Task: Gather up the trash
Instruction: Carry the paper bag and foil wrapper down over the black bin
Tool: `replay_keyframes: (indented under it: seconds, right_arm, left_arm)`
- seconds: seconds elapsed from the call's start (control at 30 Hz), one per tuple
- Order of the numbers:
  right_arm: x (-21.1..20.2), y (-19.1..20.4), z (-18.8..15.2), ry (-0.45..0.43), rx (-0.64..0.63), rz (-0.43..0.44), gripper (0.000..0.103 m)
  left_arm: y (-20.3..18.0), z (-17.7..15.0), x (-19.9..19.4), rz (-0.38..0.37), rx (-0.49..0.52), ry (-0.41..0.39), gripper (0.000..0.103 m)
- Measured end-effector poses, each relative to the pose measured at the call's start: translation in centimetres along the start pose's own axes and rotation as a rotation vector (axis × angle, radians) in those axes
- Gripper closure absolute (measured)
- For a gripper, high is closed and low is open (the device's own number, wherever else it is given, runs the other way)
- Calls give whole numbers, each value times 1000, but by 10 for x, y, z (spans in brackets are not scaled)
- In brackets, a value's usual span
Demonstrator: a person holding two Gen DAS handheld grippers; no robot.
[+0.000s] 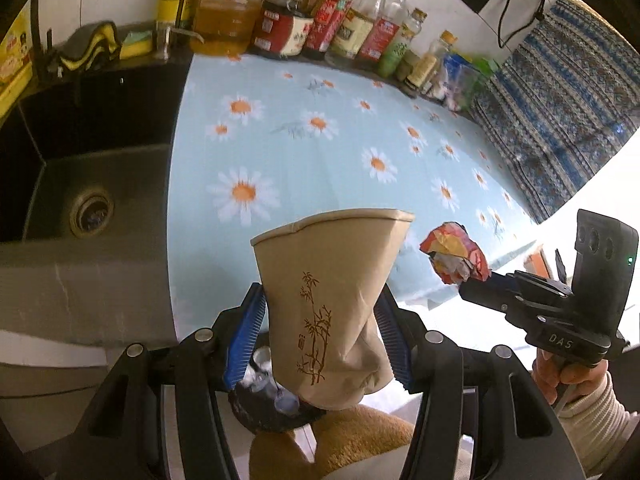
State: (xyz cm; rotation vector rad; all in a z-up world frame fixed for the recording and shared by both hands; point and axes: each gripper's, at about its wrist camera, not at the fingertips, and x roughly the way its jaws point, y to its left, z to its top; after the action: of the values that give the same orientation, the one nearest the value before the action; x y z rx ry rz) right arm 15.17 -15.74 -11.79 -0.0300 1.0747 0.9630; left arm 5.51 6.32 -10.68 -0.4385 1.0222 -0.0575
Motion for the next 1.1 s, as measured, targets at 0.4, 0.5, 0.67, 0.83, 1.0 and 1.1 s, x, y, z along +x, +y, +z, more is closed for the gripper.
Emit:
replay_keyframes:
  seconds: [0.4,0.5,0.67,0.83,1.0,1.1]
  right_arm:
    - [16,21,-45,65,44,-7,78]
    - [23,21,-56,102,48,-18,78]
    - [33,15,-69,145,62,-13,78]
    - [45,7,-84,192,81,5,78]
    - [57,2,-95,214,87,15,78]
    - [66,-1,-100,238,104,20,78]
  left_arm:
    - [-1,-45,5,-34,54,87,49]
    - [-2,-56,12,-33,57,123,49]
    - [1,-75,26,-26,48,170,49]
    - [5,-96,48,-14,23,232,49]
    - [10,-115,67,-6,10,287,49]
    - [15,-123,79,-2,-10,311,49]
